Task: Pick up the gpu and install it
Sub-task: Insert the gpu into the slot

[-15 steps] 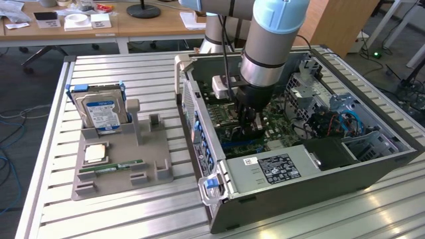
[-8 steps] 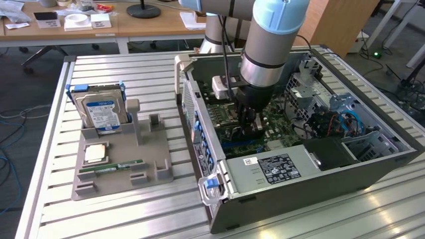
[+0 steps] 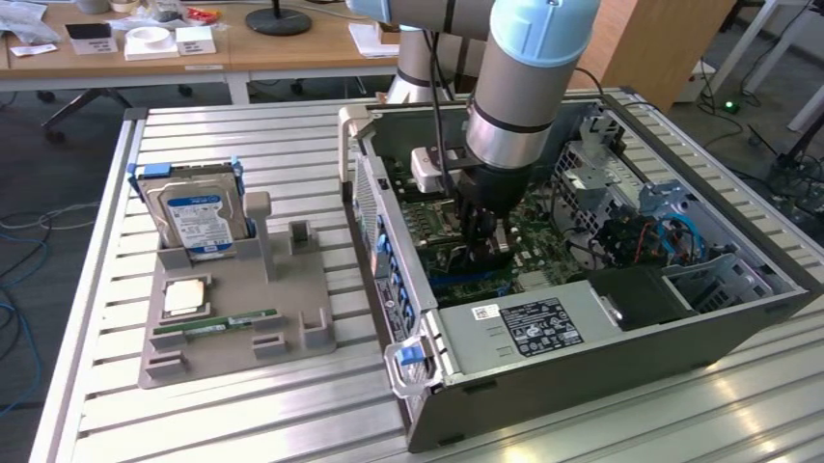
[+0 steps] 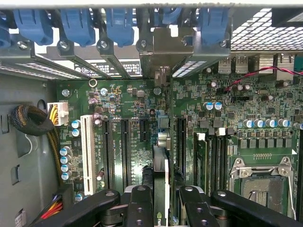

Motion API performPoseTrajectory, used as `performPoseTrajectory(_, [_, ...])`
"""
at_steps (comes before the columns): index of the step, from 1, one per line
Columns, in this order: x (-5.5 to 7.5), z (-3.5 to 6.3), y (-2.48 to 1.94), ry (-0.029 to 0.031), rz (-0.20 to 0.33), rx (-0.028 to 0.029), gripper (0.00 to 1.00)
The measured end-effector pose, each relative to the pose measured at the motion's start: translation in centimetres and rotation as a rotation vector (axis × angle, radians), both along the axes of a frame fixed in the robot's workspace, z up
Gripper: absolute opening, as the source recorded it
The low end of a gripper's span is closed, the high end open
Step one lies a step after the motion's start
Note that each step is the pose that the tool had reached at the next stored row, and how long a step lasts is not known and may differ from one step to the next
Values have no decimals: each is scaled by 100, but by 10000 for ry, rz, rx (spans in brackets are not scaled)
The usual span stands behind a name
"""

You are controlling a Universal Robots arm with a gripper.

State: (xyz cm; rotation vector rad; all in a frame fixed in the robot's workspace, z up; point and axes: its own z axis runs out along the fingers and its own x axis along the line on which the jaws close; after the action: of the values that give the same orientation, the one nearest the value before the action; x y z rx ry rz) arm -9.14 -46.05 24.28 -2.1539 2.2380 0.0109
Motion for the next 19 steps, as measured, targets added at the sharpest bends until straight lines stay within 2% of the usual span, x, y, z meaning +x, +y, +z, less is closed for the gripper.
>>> performPoseTrajectory(17, [0, -10, 0, 0, 0, 0, 26])
performPoseTrajectory(18, [-2, -16, 3, -1, -4, 23, 26])
performPoseTrajectory(19, [-1, -16, 3, -5, -4, 15, 27])
